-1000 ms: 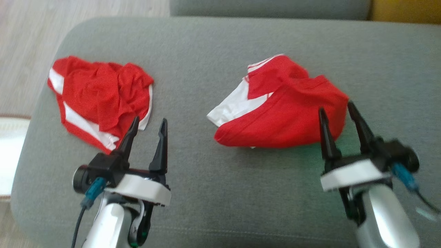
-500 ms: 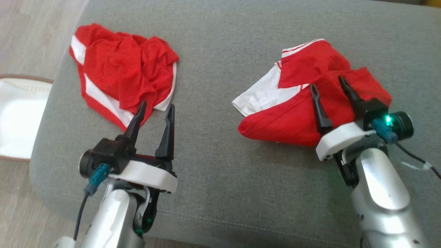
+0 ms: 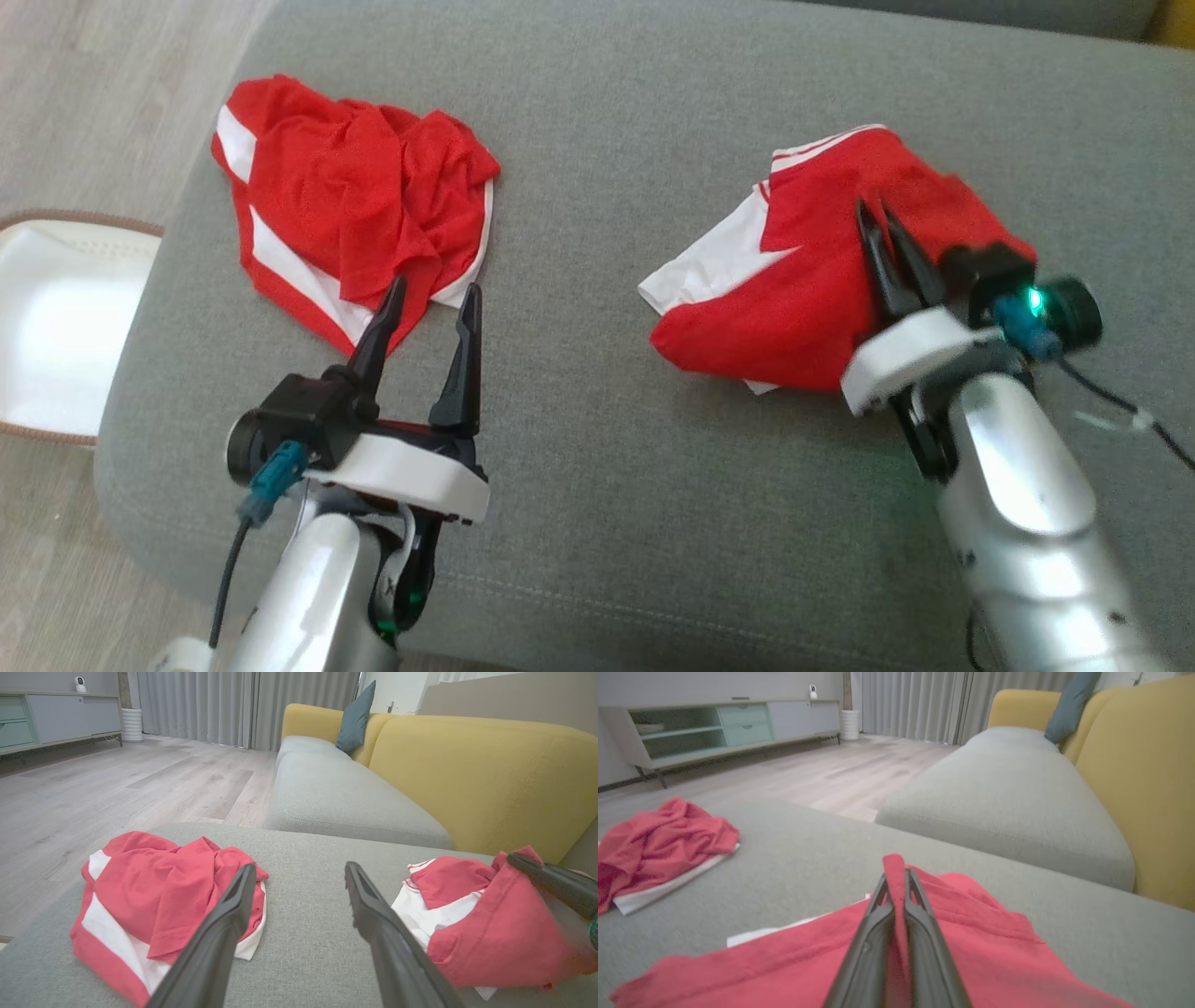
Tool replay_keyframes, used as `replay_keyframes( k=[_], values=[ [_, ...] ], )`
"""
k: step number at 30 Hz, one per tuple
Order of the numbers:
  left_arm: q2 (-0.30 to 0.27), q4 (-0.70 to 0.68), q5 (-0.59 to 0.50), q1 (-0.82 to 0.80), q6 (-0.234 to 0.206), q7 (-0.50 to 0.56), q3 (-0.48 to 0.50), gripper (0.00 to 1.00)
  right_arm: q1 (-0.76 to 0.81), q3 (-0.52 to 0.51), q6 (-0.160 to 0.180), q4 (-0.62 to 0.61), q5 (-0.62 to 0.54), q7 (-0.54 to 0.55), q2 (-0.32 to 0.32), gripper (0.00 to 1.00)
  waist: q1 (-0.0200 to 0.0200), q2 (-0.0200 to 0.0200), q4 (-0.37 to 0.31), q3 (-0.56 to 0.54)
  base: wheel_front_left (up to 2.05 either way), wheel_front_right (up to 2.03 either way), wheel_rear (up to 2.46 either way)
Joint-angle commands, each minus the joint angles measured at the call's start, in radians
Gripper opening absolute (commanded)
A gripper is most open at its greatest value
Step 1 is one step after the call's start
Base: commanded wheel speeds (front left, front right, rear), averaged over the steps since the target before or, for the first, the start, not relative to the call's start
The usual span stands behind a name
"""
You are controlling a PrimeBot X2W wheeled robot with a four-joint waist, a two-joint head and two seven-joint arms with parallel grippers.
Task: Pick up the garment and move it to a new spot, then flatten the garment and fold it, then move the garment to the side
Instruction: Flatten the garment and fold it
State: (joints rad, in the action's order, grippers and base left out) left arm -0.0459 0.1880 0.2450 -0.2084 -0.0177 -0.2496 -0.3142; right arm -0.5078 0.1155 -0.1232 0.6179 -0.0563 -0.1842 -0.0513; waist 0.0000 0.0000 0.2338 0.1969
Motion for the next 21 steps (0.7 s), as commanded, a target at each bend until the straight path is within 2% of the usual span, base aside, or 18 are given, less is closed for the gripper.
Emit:
replay_keyframes(
  k=[1, 11, 15, 18, 21],
  values=[
    [-0.004, -0.031, 0.010, -0.023, -0.006, -0.012, 0.029, 1.00, -0.084, 0.045, -0.008, -0.045, 0.025, -0.023, 0.001, 0.00, 0.0000, 0.0000, -0.003, -0.015, 0.00, 0.00, 0.00],
    [-0.004, -0.038, 0.027, 0.009, -0.015, -0.012, 0.054, 1.00, -0.319, 0.172, -0.008, -0.204, 0.235, -0.076, 0.001, 0.00, 0.0000, 0.0000, -0.030, -0.064, 0.00, 0.00, 0.00],
    [-0.004, -0.045, 0.024, 0.020, -0.018, -0.012, 0.080, 1.00, -0.357, 0.140, -0.008, -0.289, 0.264, -0.077, -0.003, 0.00, 0.0000, 0.0000, -0.059, -0.068, 0.00, 0.00, 0.00],
    [-0.004, -0.049, 0.024, 0.022, -0.019, -0.012, 0.085, 1.00, -0.348, 0.114, -0.008, -0.302, 0.251, -0.077, -0.028, 0.00, 0.0000, 0.0000, -0.073, -0.067, 0.00, 0.00, 0.00],
    [-0.004, -0.051, 0.025, 0.023, -0.017, -0.012, 0.087, 1.00, -0.303, 0.040, -0.008, -0.308, 0.247, -0.077, -0.080, 0.00, 0.0000, 0.0000, -0.097, -0.066, 0.00, 0.00, 0.00]
  ],
)
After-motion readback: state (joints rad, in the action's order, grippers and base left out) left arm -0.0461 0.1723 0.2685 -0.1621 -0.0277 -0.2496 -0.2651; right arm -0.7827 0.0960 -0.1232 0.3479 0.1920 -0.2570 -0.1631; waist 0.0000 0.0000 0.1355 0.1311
